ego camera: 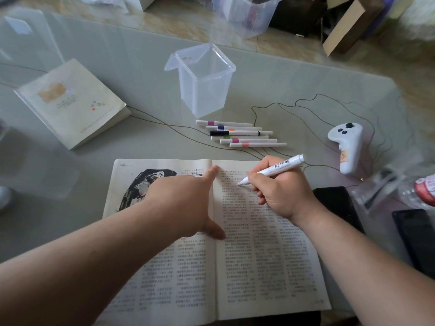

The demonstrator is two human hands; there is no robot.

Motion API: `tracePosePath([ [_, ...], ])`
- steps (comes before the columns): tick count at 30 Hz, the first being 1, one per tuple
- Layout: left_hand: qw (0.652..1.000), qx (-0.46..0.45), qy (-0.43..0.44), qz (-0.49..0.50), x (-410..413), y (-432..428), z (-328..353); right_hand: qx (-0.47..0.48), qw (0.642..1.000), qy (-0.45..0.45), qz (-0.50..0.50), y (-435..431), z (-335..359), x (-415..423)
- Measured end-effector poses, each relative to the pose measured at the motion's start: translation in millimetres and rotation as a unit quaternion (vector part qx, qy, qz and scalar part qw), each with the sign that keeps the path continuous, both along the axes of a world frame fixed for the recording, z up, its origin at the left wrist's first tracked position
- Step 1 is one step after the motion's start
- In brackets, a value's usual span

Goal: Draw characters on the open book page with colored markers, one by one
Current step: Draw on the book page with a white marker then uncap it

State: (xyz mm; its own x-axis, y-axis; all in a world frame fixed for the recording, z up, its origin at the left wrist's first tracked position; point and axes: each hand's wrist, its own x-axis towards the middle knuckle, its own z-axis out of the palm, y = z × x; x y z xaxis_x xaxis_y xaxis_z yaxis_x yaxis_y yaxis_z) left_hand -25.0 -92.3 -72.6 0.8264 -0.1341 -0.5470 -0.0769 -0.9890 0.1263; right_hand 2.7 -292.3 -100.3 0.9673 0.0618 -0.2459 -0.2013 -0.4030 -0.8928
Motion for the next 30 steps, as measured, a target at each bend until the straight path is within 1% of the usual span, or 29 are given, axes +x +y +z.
tracePosePath([
  [5, 1.0, -0.008, 0.004, 0.008, 0, 0, 0, 0.008, 0.999, 0.012, 0.042, -1, 2, -3],
  [8, 1.0, -0.013, 0.008, 0.012, 0, 0, 1, -0.026, 0.999, 0.002, 0.047, 0, 3, -1],
  [11, 1.0, -0.013, 0.002, 0.009, -1, -1, 2, -0.06, 0.998, -0.01, 0.032, 0, 3, 1],
  [13, 1.0, -0.019, 0.003, 0.007, -1, -1, 3, -0.057, 0.998, -0.003, 0.012, -1, 3, 2],
  [15, 0.999, -0.049, 0.009, 0.009, -1, 0, 4, -0.051, 0.999, 0.004, 0.005, -2, 3, 2],
  [16, 0.997, -0.074, 0.007, 0.013, 1, 1, 4, -0.032, 0.999, 0.008, 0.002, -1, 5, 1],
  [18, 0.99, -0.138, -0.015, 0.019, 4, 2, 7, 0.048, 0.999, 0.013, -0.014, 1, 11, 0],
  [21, 0.969, -0.242, -0.049, 0.021, 9, 3, 11, 0.177, 0.984, 0.003, -0.022, 3, 31, 2],
  [23, 0.951, -0.303, -0.053, 0.037, 10, 2, 12, 0.237, 0.972, 0.0, -0.011, 4, 42, 3],
  [25, 0.935, -0.349, -0.048, 0.051, 9, 0, 15, 0.254, 0.967, -0.003, 0.01, 5, 47, 1],
  [27, 0.921, -0.384, -0.037, 0.059, 8, -2, 18, 0.244, 0.969, -0.013, 0.033, 8, 48, -3],
  [30, 0.908, -0.414, -0.03, 0.048, 6, -3, 23, 0.24, 0.969, -0.027, 0.043, 9, 49, -6],
])
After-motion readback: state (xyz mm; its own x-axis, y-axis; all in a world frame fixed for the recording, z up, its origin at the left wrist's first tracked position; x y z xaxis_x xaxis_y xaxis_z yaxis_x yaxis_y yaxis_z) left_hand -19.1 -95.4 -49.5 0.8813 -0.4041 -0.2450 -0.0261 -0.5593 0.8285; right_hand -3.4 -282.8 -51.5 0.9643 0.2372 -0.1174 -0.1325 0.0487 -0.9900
